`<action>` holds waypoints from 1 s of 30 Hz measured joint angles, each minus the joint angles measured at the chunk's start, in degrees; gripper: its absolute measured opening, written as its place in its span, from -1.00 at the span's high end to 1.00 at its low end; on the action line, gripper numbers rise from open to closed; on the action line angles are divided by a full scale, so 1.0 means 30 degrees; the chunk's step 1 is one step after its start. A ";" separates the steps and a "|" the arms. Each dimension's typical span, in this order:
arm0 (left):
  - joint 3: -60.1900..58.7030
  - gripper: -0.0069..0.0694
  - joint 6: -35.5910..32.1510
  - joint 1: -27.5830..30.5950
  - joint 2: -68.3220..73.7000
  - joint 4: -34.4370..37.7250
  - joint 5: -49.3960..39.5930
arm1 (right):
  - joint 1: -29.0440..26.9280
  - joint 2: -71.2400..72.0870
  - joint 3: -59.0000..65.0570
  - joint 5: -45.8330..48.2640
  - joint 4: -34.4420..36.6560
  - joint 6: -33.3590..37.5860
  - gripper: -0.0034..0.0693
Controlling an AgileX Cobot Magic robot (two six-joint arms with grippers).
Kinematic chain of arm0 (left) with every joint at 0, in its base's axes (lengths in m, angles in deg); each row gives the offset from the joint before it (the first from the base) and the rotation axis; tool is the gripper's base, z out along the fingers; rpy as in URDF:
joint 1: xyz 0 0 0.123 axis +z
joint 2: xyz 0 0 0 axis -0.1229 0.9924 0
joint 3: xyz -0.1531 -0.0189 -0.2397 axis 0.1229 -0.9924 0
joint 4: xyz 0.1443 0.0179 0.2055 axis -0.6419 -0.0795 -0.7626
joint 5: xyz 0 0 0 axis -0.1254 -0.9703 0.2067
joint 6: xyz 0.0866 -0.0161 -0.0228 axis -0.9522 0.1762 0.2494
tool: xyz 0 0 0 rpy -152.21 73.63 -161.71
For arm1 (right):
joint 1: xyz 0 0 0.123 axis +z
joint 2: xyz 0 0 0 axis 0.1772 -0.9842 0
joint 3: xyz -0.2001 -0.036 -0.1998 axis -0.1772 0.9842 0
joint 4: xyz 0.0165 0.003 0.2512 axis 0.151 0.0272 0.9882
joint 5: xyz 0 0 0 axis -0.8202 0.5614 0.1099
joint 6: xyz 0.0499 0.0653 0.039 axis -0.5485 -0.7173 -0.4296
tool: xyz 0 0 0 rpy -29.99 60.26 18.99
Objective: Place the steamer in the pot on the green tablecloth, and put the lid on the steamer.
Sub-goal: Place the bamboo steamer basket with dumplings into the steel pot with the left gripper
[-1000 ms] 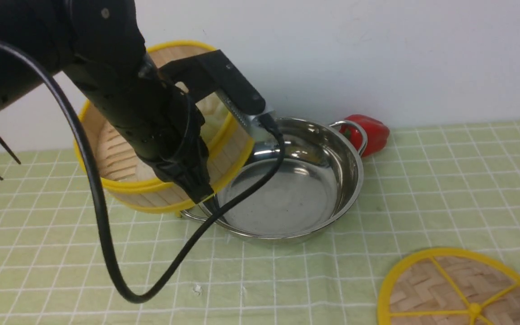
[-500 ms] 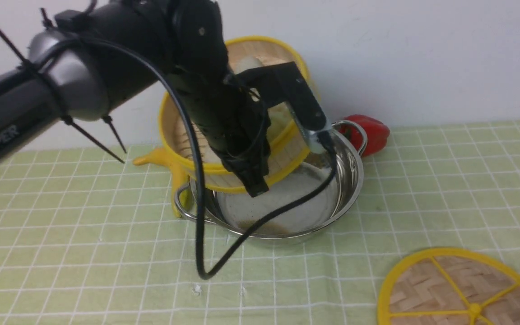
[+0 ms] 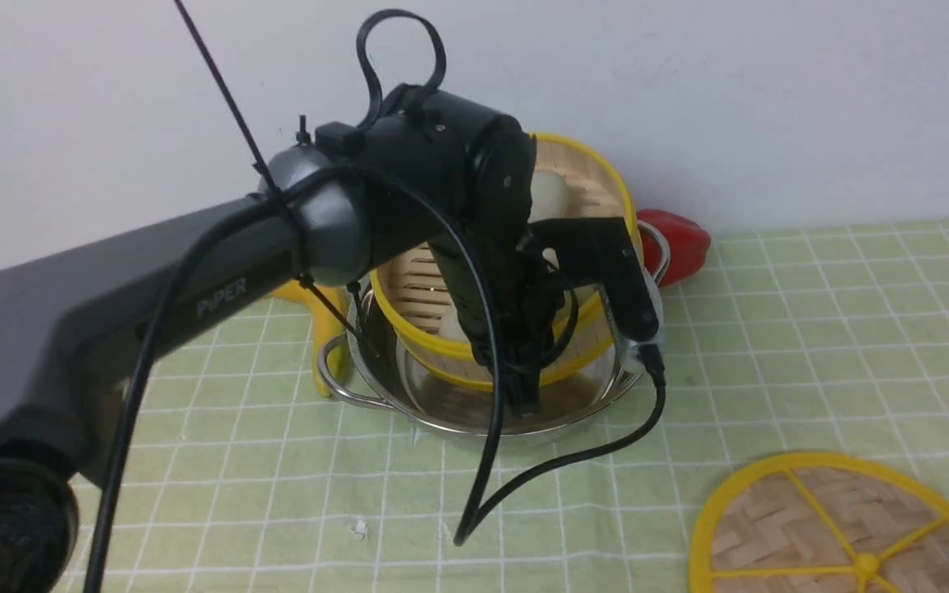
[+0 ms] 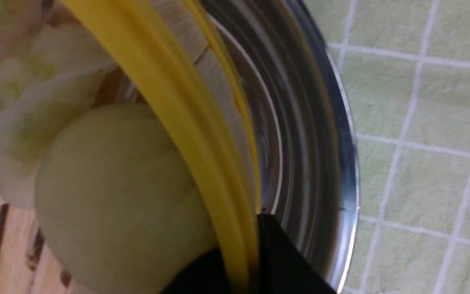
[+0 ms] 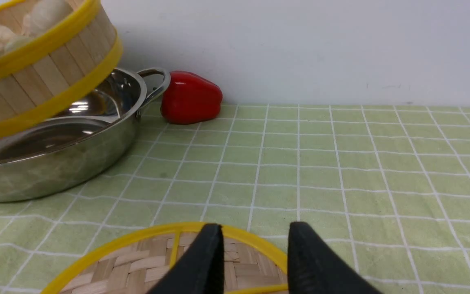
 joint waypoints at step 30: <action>0.0310 0.12 0.0468 -0.0017 0.1311 0.0084 0.0144 | 0.0000 0.0000 0.0000 0.0000 0.0000 0.0000 0.24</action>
